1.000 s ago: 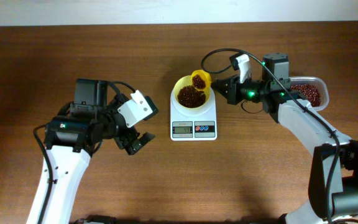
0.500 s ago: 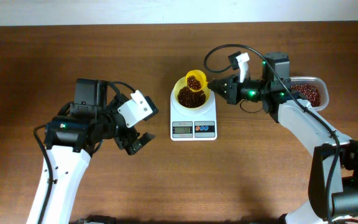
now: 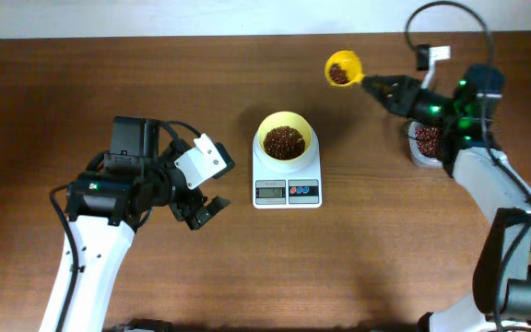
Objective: Scoop item into bowl and weigh 50g on scale
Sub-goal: 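Carry the scoop back to the bean tub with the right gripper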
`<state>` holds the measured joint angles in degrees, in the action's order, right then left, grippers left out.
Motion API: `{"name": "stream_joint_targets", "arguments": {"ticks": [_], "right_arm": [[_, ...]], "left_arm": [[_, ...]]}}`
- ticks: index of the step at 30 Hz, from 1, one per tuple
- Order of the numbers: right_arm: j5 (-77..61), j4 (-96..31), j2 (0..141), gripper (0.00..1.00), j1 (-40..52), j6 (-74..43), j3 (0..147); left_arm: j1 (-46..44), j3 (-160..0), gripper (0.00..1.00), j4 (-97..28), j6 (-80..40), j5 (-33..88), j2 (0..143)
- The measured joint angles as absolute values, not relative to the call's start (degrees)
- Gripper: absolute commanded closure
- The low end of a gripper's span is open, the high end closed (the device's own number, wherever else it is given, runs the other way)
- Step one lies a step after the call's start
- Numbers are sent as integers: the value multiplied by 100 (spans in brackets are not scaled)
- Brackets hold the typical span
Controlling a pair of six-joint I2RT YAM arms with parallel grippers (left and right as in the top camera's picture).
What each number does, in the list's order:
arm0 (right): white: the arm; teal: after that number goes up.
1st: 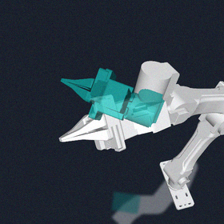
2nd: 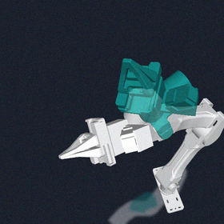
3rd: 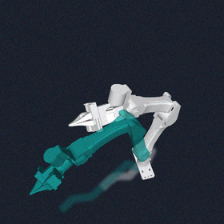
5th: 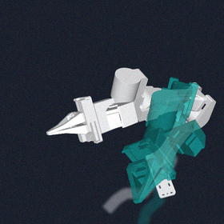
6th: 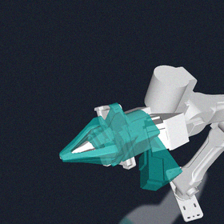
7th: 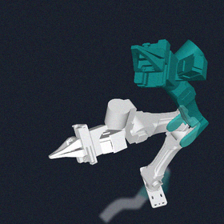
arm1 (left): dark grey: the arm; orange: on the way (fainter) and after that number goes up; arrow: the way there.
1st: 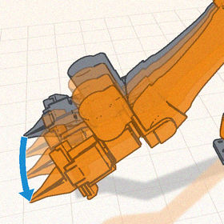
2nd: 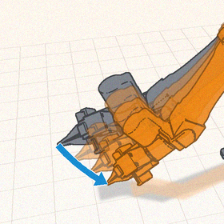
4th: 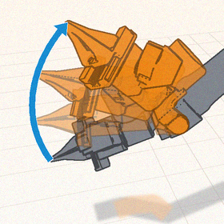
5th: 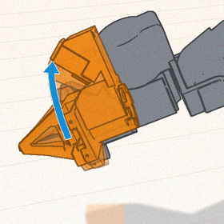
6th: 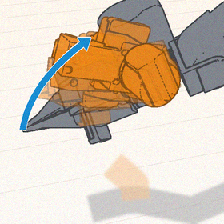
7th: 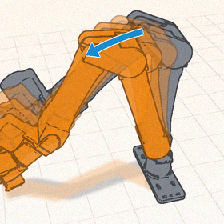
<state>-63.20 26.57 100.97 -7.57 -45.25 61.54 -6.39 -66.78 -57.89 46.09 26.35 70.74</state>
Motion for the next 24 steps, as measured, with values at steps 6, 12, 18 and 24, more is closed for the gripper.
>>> {"name": "stream_joint_targets", "arguments": {"ticks": [6,12,18,24], "right_arm": [[-6772,1509,10086,96,-2274,-3872,6204],[-7212,139,10088,96,-3166,-2814,6193],[-7113,-2104,10082,96,-3865,-1059,6204],[-5513,-2379,10082,96,-3811,379,6193]], "left_arm": [[-639,-6678,1,-5787,4609,2633,7074],[-639,-6683,1,-5791,4609,2635,7074],[-639,-6689,1,-5798,4609,2633,7074],[-639,-6689,1,-5789,4609,2635,7074]]}}
